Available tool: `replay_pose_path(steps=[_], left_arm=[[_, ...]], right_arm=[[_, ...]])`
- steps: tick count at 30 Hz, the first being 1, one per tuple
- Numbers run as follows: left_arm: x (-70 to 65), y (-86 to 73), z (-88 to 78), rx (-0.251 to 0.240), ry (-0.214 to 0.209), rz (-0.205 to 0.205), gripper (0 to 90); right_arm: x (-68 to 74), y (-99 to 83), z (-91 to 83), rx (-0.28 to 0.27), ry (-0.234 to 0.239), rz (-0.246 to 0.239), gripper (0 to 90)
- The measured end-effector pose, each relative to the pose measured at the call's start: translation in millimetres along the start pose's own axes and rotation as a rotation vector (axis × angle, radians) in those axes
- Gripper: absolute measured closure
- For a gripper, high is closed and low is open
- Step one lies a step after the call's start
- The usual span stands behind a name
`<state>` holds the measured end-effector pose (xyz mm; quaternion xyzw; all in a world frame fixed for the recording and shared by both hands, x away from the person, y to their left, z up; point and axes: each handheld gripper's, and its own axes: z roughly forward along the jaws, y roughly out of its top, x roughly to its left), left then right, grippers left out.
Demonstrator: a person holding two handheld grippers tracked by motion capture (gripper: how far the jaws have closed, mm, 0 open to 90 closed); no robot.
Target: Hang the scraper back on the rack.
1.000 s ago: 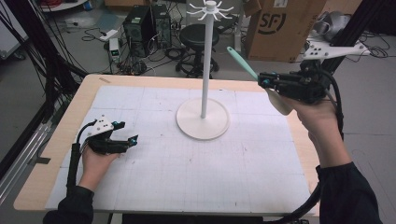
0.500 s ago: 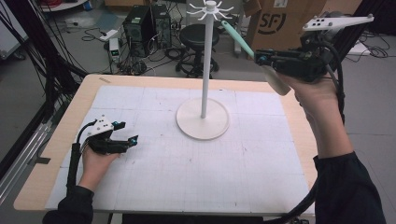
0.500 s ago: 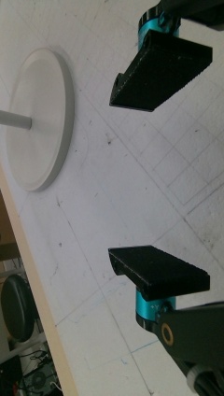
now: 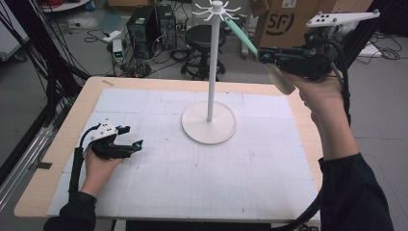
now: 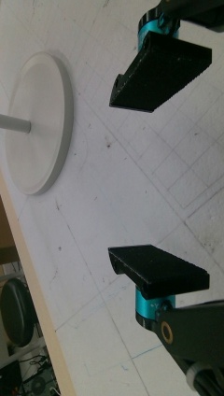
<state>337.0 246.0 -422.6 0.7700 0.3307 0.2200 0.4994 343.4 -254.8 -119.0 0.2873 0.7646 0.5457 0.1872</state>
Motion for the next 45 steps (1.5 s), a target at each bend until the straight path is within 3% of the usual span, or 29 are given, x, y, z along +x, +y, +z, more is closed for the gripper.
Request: replay_pose_path(steps=[22, 24, 26, 29, 37, 41, 45], left_arm=[[-0.3, -0.4, 0.9, 0.004, -0.005, 0.002, 24.1], [-0.4, -0.6, 1.4, 0.006, -0.008, 0.0, 24.1], [-0.3, -0.7, 1.4, 0.006, -0.008, 0.0, 24.1], [0.0, -0.9, 1.1, 0.008, -0.009, -0.002, 24.1], [-1.1, -1.0, 0.2, 0.019, -0.008, 0.006, 24.2], [-0.6, -1.2, 0.1, 0.024, -0.006, 0.008, 24.2], [1.0, -1.8, 0.2, 0.025, 0.001, -0.005, 24.1]], right_arm=[[-4.6, -6.7, 24.0, 0.044, -0.035, 0.014, 80.3], [-5.6, -9.9, 28.7, 0.055, -0.035, 0.006, 77.9], [-5.7, -14.4, 32.4, 0.055, -0.043, -0.012, 65.6], [-7.9, -23.2, 35.7, 0.054, -0.051, -0.001, 56.3], [-12.7, -65.5, 37.9, 0.057, -0.024, 0.003, 44.2], [-14.3, -112.9, 36.0, 0.034, -0.003, 0.004, 38.8], [-14.2, -157.2, 32.6, -0.007, 0.021, 0.044, 36.7]])
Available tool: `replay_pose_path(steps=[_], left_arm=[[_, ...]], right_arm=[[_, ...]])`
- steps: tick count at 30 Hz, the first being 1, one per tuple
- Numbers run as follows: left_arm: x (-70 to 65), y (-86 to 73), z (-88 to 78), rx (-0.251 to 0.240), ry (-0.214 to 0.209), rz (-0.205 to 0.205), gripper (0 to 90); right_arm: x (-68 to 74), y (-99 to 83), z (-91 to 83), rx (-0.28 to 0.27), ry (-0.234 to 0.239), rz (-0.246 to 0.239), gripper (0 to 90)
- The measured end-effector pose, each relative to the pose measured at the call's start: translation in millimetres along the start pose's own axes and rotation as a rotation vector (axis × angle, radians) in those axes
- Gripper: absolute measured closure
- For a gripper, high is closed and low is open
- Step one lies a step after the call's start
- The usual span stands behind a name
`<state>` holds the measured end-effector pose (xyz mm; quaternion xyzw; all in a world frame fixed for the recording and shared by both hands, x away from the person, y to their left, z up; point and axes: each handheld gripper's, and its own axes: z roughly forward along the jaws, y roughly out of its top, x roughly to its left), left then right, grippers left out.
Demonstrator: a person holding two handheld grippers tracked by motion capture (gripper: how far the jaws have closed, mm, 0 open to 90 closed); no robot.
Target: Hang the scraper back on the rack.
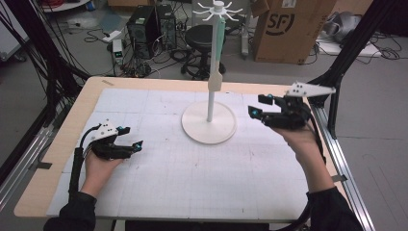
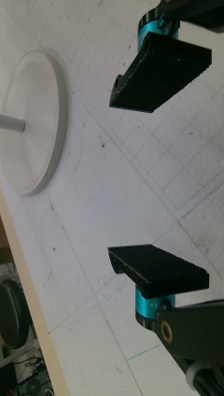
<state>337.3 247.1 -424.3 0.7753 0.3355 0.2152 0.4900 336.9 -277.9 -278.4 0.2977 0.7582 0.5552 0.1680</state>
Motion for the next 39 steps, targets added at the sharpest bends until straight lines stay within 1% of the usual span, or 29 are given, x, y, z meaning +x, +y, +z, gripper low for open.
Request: replay_pose_path(steps=[1, 3, 5, 6, 7, 8, 9, 10, 11, 13, 15, 20, 25, 28, 33, 35, 39], left_arm=[[-0.1, -0.4, 0.5, -0.001, 0.003, 0.001, 24.1], [0.5, -1.2, 1.5, 0.0, 0.003, -0.002, 24.1], [1.0, -1.4, 2.0, 0.003, 0.002, -0.001, 24.1], [1.1, -1.3, 1.9, 0.001, 0.003, 0.0, 24.1], [1.1, -1.2, 1.6, 0.001, 0.005, 0.002, 24.1], [0.9, -1.2, 1.2, 0.0, 0.01, 0.0, 24.1], [1.0, -1.1, 0.8, 0.005, 0.01, 0.001, 24.1], [0.7, -1.1, 0.4, 0.008, 0.01, 0.001, 24.1], [0.4, -1.2, 0.0, 0.01, 0.01, 0.006, 24.1], [-0.7, -1.1, -0.2, 0.01, 0.01, 0.008, 24.1], [-1.2, -0.8, -0.5, 0.013, 0.012, 0.015, 24.1], [-2.8, -1.2, -1.4, 0.013, 0.008, 0.022, 24.2], [-2.1, -2.1, -2.2, 0.01, 0.009, 0.013, 24.1], [-2.3, -2.4, -2.0, 0.015, 0.007, 0.019, 24.1], [-2.5, -2.1, -2.4, 0.014, 0.008, 0.022, 24.1], [-2.1, -2.0, -3.0, 0.018, 0.012, 0.026, 24.2], [-2.2, -2.1, -2.8, 0.016, 0.011, 0.024, 24.2]], right_arm=[[-0.6, -11.7, -0.6, -0.002, 0.0, 0.011, 35.9], [-2.8, -35.1, -1.8, 0.001, -0.02, 0.015, 35.3], [-6.0, -57.4, -2.8, 0.019, -0.038, 0.019, 35.3], [-7.5, -67.8, -3.2, 0.024, -0.039, 0.037, 35.3], [-9.8, -77.7, -3.5, 0.025, -0.041, 0.044, 35.4], [-11.4, -86.5, -3.2, 0.027, -0.043, 0.057, 36.1], [-13.6, -92.5, -1.8, 0.055, -0.044, 0.069, 35.9], [-15.6, -96.4, -0.4, 0.086, -0.048, 0.068, 35.3], [-15.8, -99.6, -0.4, 0.093, -0.055, 0.071, 35.2], [-15.5, -104.5, 0.0, 0.088, -0.053, 0.07, 35.3], [-14.4, -107.0, 1.8, 0.107, -0.05, 0.064, 35.2], [-13.8, -109.1, 6.7, 0.121, -0.048, 0.046, 34.8], [-15.2, -109.9, 7.0, 0.119, -0.055, 0.054, 34.5], [-16.5, -112.0, 6.6, 0.122, -0.064, 0.058, 34.6], [-19.5, -114.6, 5.3, 0.111, -0.077, 0.066, 34.5], [-19.7, -114.6, 4.7, 0.11, -0.076, 0.074, 34.6], [-19.8, -114.8, 5.2, 0.112, -0.075, 0.074, 34.4]])
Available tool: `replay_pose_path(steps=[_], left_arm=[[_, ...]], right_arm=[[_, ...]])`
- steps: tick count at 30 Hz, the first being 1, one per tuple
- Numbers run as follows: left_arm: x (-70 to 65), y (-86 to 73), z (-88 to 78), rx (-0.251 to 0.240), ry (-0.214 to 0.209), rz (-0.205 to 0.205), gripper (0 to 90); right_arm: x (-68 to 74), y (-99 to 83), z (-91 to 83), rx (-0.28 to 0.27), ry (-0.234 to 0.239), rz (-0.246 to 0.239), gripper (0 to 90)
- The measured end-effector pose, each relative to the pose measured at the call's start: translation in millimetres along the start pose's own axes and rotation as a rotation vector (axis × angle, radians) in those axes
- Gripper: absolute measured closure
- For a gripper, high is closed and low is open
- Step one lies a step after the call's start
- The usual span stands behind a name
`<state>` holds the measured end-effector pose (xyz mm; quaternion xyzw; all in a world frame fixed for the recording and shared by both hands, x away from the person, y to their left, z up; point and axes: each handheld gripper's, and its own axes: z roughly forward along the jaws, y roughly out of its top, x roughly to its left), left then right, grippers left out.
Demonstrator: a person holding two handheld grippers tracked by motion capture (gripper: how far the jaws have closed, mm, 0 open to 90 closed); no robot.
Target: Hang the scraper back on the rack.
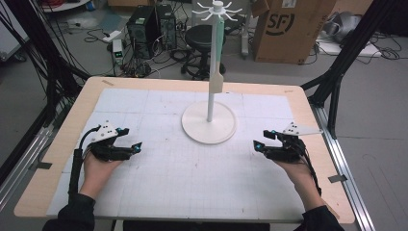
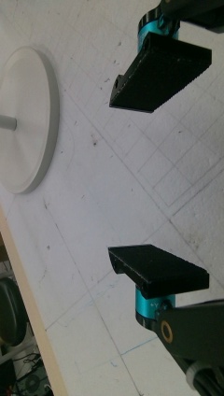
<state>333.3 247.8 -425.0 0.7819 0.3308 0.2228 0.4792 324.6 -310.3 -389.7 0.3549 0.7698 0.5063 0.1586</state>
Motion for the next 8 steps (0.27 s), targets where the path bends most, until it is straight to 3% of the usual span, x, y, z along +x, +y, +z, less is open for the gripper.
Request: replay_pose_path(steps=[8], left_arm=[[0.8, 0.2, -0.6, -0.011, 0.004, -0.005, 24.1]], right_arm=[[-2.1, -1.9, 0.9, -0.012, -0.008, 0.007, 33.0]])
